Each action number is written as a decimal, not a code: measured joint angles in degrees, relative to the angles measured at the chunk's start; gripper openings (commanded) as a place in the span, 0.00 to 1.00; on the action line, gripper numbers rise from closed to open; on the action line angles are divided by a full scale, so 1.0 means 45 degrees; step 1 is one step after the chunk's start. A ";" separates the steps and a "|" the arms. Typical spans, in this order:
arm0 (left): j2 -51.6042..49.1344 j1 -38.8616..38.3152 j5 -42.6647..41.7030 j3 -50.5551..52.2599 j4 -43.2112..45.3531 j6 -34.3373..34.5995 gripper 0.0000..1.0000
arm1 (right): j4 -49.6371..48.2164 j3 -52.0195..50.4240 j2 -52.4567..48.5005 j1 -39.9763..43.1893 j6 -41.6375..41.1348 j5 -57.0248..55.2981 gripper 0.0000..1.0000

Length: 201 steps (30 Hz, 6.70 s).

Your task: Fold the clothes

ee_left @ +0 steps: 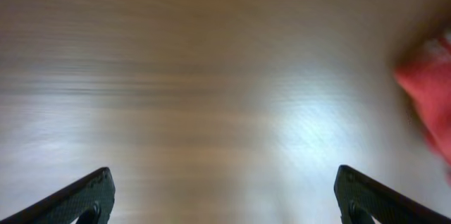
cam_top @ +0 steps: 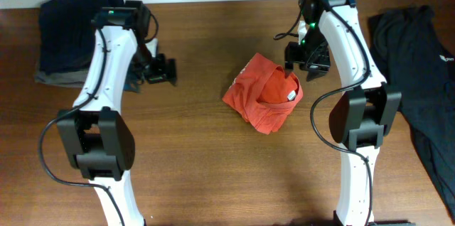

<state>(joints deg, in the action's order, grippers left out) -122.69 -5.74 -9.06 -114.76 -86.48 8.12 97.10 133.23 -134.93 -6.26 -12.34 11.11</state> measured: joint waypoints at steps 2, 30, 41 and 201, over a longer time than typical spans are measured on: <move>0.0000 -0.0447 -0.0874 0.0005 -0.0228 -0.0525 0.99 | -0.0010 0.0000 0.0000 0.0121 0.0102 0.0141 0.99; 0.0000 -0.5999 -0.4376 0.2875 0.5634 0.3230 0.99 | -0.0301 0.0000 0.0000 0.3381 0.1073 0.0568 0.99; 0.0000 -0.6460 -0.4226 0.2943 0.6057 0.4469 0.29 | -0.0291 0.0000 0.0000 0.3381 0.1355 0.0563 0.99; -0.3487 -0.3934 -1.0035 0.2307 0.6314 -0.5508 0.42 | -0.0481 -0.0991 0.0000 0.2458 0.2458 0.1797 0.99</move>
<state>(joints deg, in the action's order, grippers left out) -138.39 -23.44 -54.22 -104.38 -58.06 -16.67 94.94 128.77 -134.93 4.80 -1.28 19.20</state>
